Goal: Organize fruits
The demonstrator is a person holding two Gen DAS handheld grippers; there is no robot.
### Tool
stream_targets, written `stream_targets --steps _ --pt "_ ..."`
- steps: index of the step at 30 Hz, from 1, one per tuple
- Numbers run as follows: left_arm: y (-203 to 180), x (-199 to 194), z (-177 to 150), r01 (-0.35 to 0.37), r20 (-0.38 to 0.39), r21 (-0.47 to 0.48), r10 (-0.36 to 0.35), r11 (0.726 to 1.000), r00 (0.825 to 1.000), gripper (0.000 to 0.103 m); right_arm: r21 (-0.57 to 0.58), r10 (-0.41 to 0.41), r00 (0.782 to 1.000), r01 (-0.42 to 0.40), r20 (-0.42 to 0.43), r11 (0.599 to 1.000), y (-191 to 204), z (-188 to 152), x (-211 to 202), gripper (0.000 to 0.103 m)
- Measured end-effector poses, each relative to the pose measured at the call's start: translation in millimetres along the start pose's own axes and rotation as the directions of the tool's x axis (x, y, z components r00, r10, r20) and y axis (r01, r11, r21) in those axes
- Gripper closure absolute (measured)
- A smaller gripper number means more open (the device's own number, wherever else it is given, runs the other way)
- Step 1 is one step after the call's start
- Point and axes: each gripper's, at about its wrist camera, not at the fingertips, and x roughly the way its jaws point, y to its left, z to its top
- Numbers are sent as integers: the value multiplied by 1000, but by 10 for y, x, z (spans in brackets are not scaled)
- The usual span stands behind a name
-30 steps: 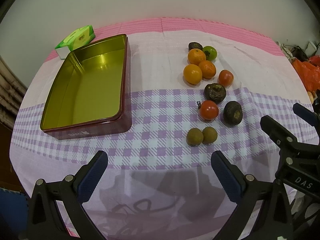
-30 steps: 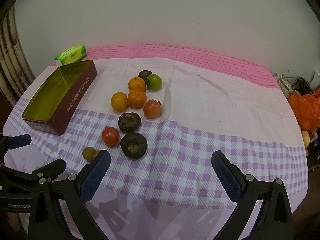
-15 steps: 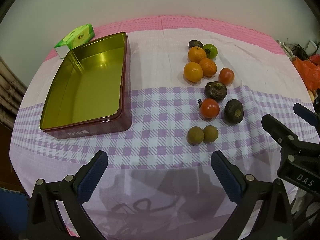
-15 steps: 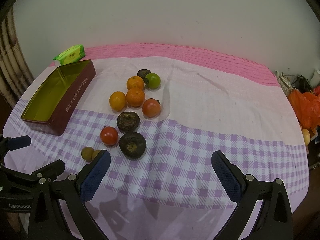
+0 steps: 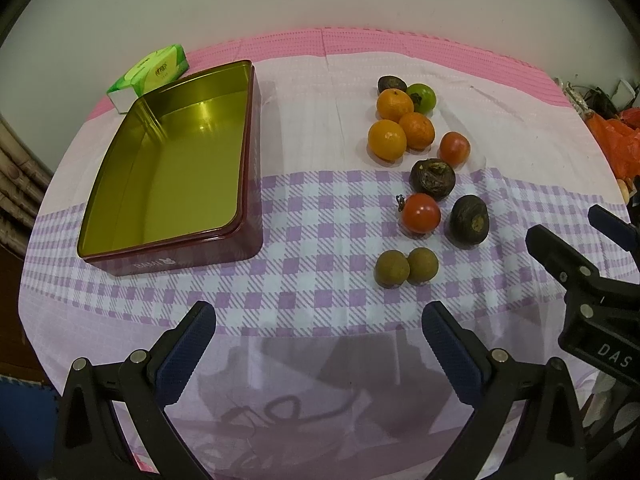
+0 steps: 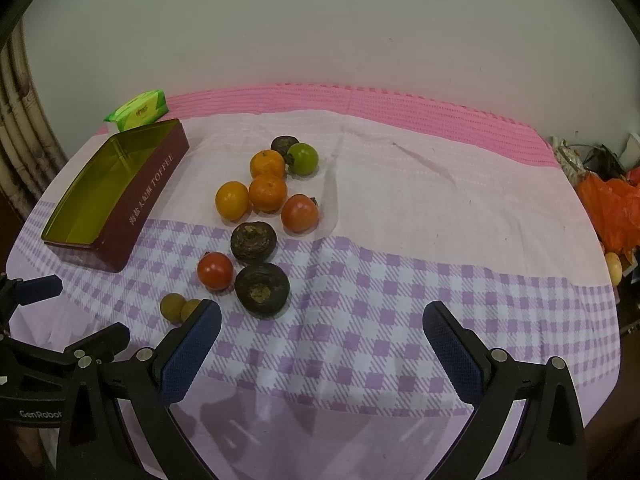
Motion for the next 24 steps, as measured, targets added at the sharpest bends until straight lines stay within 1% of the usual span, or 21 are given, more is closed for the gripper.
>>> stream_targets --steps 12,24 --pt "4 21 5 2 -15 -5 -2 1000 1000 0 2 2 1000 -2 -4 1000 1 -11 13 3" --pt "6 49 18 4 -30 -7 -4 1000 1000 0 28 1 1000 0 -25 1000 -43 -52 92 3"
